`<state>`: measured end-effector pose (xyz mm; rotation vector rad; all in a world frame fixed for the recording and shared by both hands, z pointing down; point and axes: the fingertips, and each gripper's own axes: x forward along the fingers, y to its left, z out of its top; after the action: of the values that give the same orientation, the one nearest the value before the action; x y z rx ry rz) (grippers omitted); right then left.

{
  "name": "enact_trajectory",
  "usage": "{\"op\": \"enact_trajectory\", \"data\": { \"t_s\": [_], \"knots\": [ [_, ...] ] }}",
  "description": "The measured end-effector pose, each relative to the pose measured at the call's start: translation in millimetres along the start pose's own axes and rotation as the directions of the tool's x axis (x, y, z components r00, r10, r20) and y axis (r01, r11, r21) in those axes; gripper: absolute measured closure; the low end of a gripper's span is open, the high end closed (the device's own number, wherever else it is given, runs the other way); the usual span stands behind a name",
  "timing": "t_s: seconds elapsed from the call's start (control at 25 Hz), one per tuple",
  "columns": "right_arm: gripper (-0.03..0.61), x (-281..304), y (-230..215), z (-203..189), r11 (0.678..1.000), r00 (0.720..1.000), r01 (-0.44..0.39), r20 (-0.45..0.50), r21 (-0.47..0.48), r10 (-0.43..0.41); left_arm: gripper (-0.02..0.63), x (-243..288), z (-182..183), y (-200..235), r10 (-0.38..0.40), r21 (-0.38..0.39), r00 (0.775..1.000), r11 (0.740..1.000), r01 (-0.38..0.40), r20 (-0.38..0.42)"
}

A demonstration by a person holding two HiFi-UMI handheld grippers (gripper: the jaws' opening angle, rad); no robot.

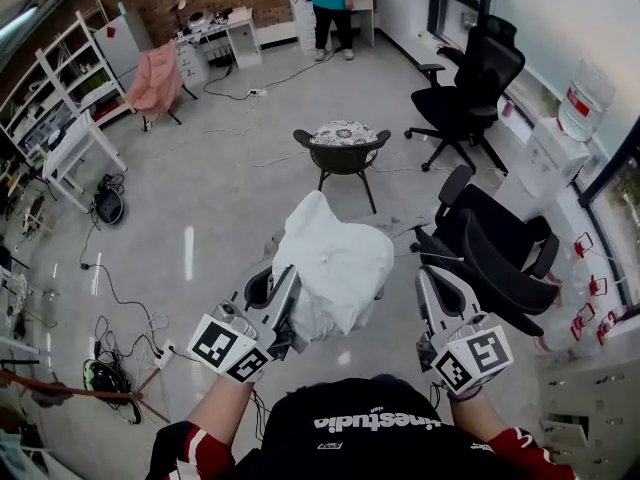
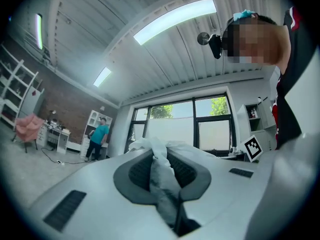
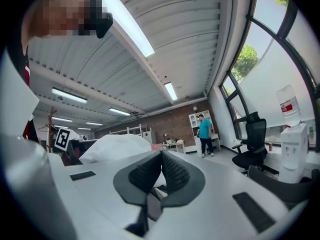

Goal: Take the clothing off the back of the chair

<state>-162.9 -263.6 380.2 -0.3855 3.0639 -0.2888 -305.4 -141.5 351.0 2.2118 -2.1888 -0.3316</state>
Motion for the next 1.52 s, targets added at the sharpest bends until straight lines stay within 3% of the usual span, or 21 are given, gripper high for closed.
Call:
{"op": "enact_trajectory", "data": {
  "t_s": [0.32,0.52,0.96,1.52],
  "knots": [
    [0.563,23,18,1,0.998,0.998,-0.061,-0.018,-0.010,0.061,0.561,-36,19,25,0.164,0.157,0.986,0.974,-0.164,0.014],
    [0.563,24,20,8,0.999,0.999,-0.051,-0.012,-0.014,0.051,0.561,-43,25,25,0.190,0.175,0.981,0.966,-0.192,0.029],
    [0.564,7,10,23,0.999,1.000,-0.005,0.026,-0.050,0.006,0.561,-21,24,7,0.128,0.144,0.991,0.981,-0.133,0.039],
    [0.565,-33,-6,28,0.996,0.998,0.049,0.043,-0.072,-0.046,0.561,19,15,-43,-0.023,0.133,1.000,0.991,0.021,0.014]
  ]
}}
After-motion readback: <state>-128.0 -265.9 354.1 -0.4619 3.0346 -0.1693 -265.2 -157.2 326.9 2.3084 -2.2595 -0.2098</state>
